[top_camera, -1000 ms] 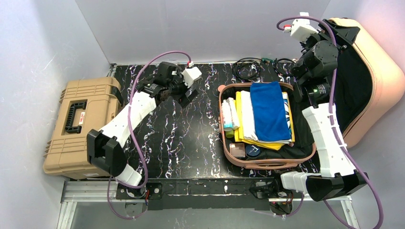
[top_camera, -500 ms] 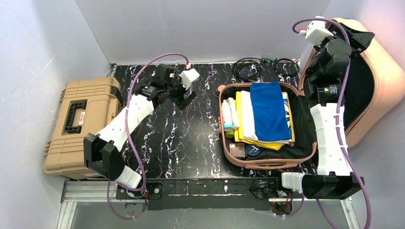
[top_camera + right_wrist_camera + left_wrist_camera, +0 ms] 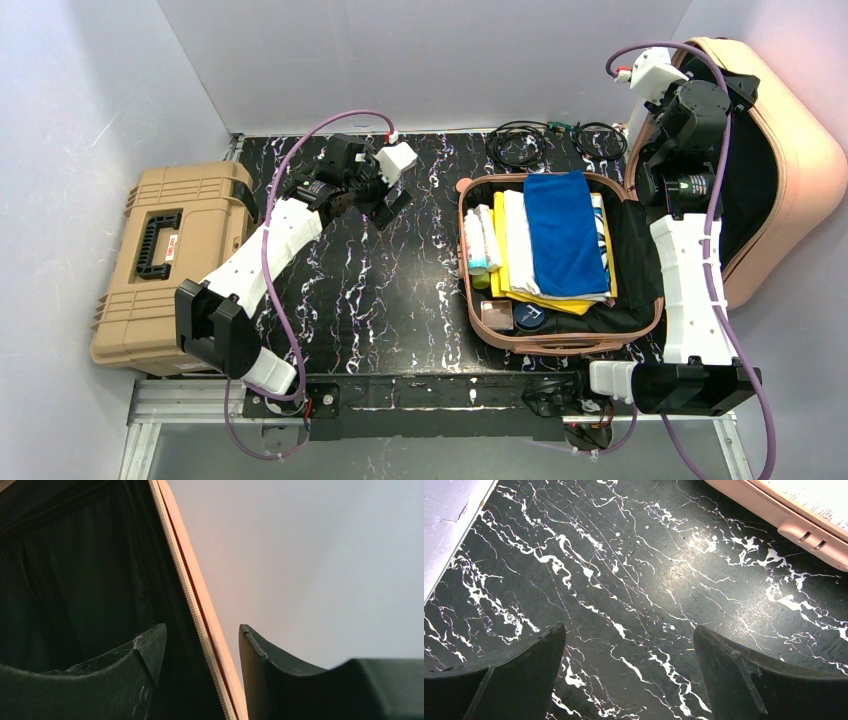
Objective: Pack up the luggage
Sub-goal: Close the luggage at the center of the board.
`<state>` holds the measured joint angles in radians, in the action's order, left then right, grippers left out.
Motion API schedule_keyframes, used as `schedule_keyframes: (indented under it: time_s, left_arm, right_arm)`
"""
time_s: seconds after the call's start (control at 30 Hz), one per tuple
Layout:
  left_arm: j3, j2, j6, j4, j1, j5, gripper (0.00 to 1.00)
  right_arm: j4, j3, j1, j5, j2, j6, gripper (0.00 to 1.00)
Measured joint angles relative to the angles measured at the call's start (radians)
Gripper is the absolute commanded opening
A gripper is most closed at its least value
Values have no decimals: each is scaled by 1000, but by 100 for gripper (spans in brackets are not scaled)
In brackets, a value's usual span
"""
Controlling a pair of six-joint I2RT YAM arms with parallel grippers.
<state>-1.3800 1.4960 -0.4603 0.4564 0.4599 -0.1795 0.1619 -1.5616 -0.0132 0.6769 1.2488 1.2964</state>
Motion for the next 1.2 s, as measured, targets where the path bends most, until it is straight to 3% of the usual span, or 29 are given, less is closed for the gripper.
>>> schedule_keyframes:
  time_s: [0.27,0.57,0.63,0.8,1.07,1.2]
  left_arm:
    - [0,0,7,0,0,6,98]
    - [3,0,8,-8,0,8,98]
    - [9,0,8,-8,0,9,98]
    - [13,-1,7,-8,0,12,98]
    - [13,-2,7,-7,0,15,98]
    - [12,-2,6,-5,-1,17,98]
  right_arm:
    - [-5,1,0,13,3,13,46]
    - [-11,0,0,39,37,24,43]
    - [-14,0,0,43,41,26,35]
    - [-40,-6,0,52,43,45,1]
    - [24,-49,-3,5,42,10,1]
    - [150,-125,-91,-7,40,-71,1]
